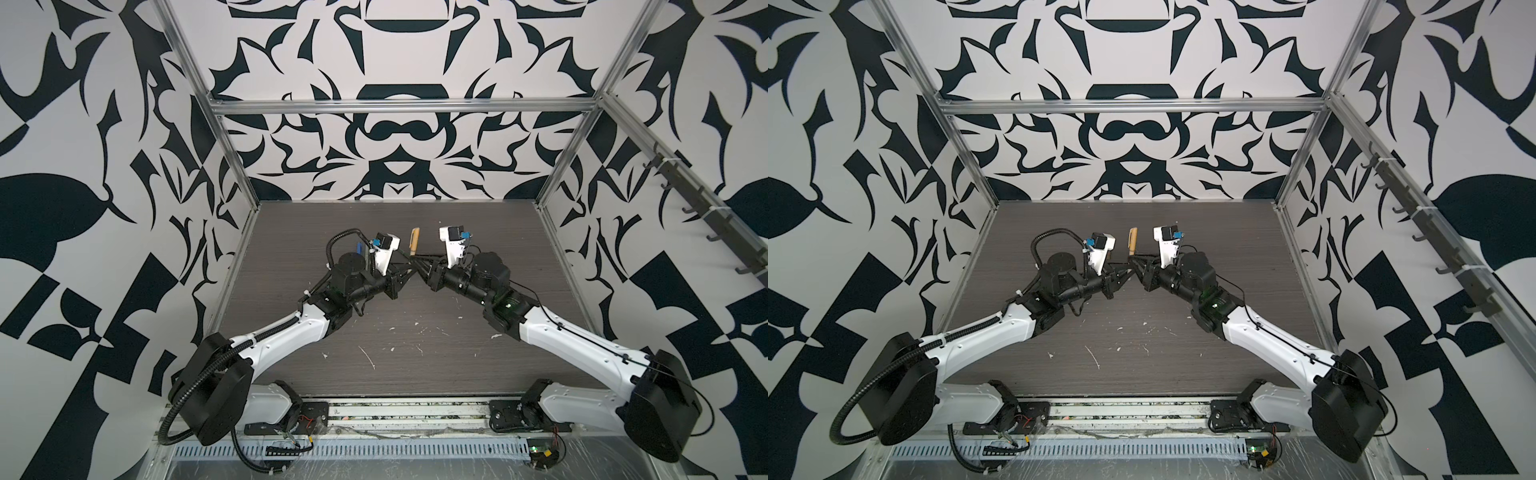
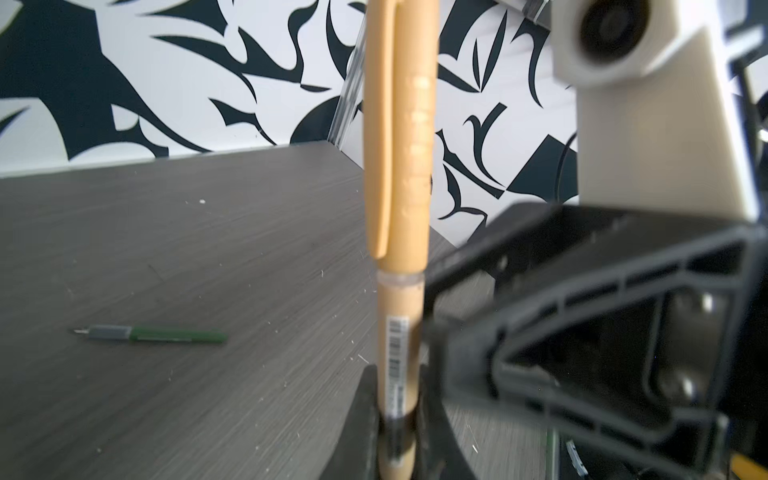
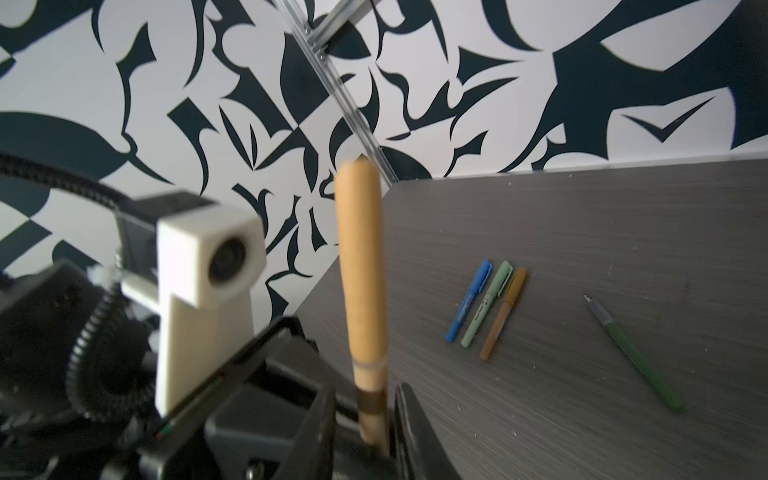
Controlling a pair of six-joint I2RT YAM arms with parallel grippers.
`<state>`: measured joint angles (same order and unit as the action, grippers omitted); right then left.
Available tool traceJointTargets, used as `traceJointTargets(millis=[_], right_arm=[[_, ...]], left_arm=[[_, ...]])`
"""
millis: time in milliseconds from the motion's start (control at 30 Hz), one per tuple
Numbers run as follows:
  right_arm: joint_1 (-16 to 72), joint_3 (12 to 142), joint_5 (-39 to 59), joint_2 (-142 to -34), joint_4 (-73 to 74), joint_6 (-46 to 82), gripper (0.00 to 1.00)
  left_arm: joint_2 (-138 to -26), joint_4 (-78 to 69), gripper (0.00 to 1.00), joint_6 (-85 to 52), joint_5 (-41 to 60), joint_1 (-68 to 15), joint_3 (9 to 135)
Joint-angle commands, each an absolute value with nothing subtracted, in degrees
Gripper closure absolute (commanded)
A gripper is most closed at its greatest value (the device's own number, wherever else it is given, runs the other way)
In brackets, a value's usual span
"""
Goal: Insert the pens into the pen caps
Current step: 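Press the tan cap down onto the tan pen with the right gripper, then open the right gripper and draw it back from the capped tan pen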
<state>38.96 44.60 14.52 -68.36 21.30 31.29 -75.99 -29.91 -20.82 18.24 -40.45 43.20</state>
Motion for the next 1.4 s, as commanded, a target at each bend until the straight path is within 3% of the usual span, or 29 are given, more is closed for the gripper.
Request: traceJointTargets(millis=[0,333,633,967,1067,1267,1367], right_arm=[[39.3,49.1,18.2,-65.6,14.8,29.0,0.67],[38.9,58.0,16.7,-62.1,1.3,23.5,0.64],[35.2,71.0,14.6,-67.5,-8.3,18.7,0.63],[34.5,74.3,21.9,-72.1,-8.6,18.8,0.63],[34.5,73.3,22.9,-72.4,-7.7,19.5,0.67],[34.4,72.4,26.0,-73.7,-6.5,21.2,0.88],[34.4,71.7,28.7,-73.7,-5.8,22.0,0.89]], left_arm=[[-76.1,-32.4,0.92,-17.9,18.4,-40.3,44.0],[-73.9,-31.0,0.93,-12.8,18.6,-40.3,40.9],[-71.3,-35.2,0.93,-12.5,21.5,-40.3,38.4],[-71.3,-34.0,0.93,-13.0,22.9,-40.3,39.3],[-71.5,-34.2,0.93,-13.2,23.1,-40.3,39.3],[-71.5,-34.5,0.93,-14.1,23.3,-40.3,39.7],[-71.4,-35.8,0.93,-15.3,23.1,-40.3,39.7]])
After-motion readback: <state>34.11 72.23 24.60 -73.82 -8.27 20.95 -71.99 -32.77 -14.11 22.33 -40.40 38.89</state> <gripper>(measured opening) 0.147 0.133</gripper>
